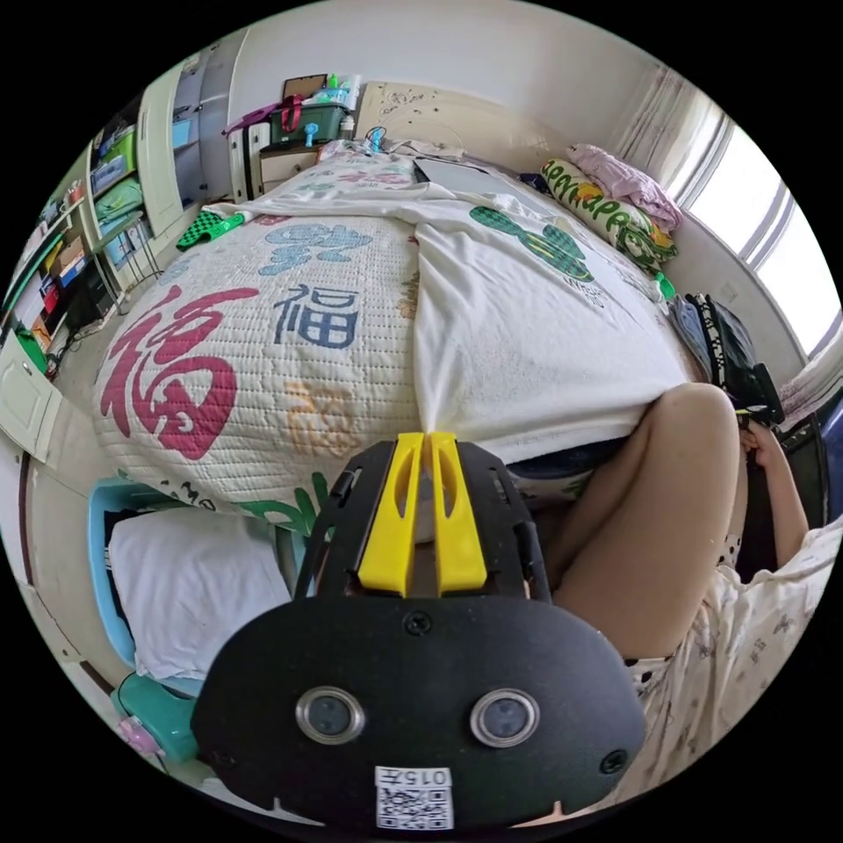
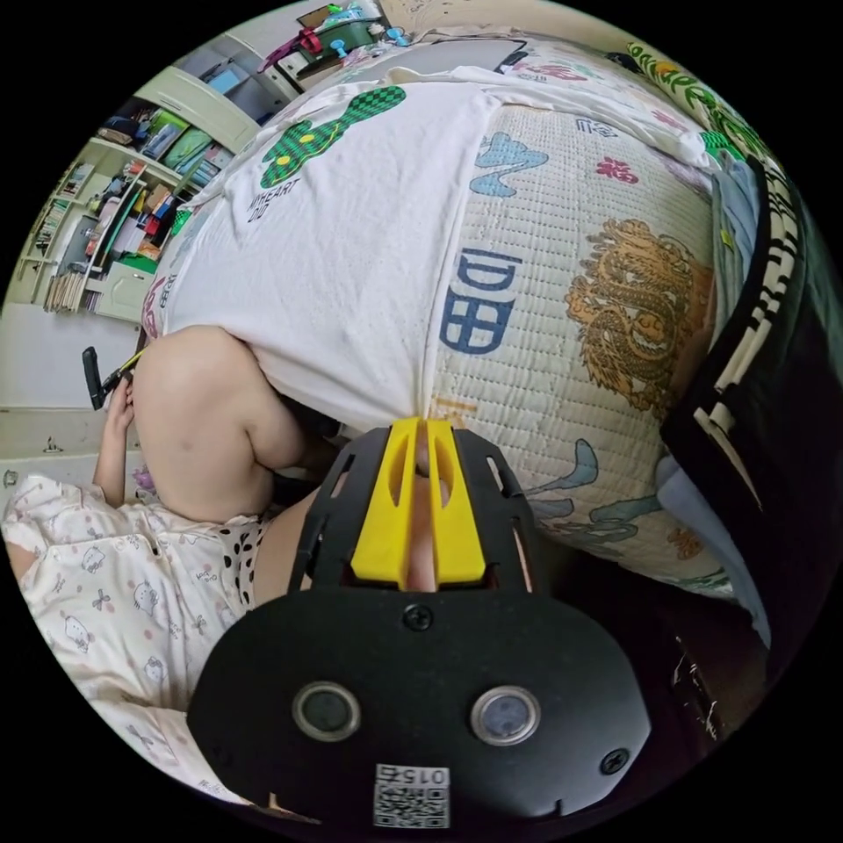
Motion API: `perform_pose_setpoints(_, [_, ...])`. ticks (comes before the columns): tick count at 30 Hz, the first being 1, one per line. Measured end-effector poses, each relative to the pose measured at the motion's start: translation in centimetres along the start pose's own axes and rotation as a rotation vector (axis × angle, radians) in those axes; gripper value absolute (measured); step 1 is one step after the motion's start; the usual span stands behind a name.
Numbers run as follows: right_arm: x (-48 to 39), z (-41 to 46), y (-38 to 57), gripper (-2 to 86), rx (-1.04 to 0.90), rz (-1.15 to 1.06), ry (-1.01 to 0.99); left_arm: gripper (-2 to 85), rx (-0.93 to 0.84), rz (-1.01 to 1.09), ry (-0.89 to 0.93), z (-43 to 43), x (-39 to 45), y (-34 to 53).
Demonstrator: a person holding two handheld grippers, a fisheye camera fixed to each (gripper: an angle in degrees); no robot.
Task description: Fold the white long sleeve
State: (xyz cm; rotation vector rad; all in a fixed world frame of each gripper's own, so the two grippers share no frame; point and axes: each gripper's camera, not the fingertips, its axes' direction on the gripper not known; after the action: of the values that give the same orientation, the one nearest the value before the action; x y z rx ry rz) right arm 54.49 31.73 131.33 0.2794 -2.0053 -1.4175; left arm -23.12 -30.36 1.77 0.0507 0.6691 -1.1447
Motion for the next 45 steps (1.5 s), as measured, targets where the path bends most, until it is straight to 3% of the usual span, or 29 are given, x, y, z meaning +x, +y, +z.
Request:
perform_pose_setpoints(3, [2.0,1.8,0.9,4.9,-0.021,-0.049,-0.038,8.5,-0.066,-0.054,0.019,-0.7,-1.5,-0.6])
perform_pose_setpoints(6, [6.6,1.2,1.4,5.1,0.016,0.004,-0.073,8.4,0.004,-0.028,-0.143,-5.1,-1.6,-2.4])
perform_pose_setpoints(9, [9.9,-3.1,0.1,4.8,0.197,0.041,0.007,8.1,0.118,0.087,-0.182,-8.7,0.9,-8.3])
perform_pose_setpoints(13, [9.6,-6.4,-6.7,6.2,0.509,-0.081,0.083,9.1,0.213,0.241,-0.137,-7.1,6.5,-18.6])
perform_pose_setpoints(16, [7.0,-3.7,-15.3,10.0,0.601,-0.229,0.062,8.8,0.272,0.454,-0.152,0.1,14.5,-28.5])
perform_pose_setpoints(19, [5.3,0.8,-24.7,11.3,0.590,-0.340,-0.089,9.0,0.269,0.719,-0.144,7.2,22.6,-34.4])
perform_pose_setpoints(28, [0.7,17.2,-42.5,13.4,0.391,-0.449,0.111,8.1,0.124,0.850,-0.201,25.2,30.1,-45.6])
perform_pose_setpoints(31, [-0.6,21.2,-45.4,7.4,0.352,-0.463,0.232,4.8,0.086,0.861,-0.197,28.1,30.1,-46.3])
perform_pose_setpoints(35, [-2.0,22.8,-48.7,0.3,0.486,-0.435,0.403,1.7,0.153,0.718,-0.166,28.7,27.2,-49.7])
perform_pose_setpoints(40, [-2.3,24.8,-55.9,-0.6,0.514,-0.294,0.543,0.8,0.224,0.398,-0.167,30.3,21.5,-55.2])
perform_pose_setpoints(45, [-3.7,26.9,-62.3,-0.7,0.431,-0.219,0.639,0.5,0.223,0.325,-0.190,33.5,20.0,-57.0])
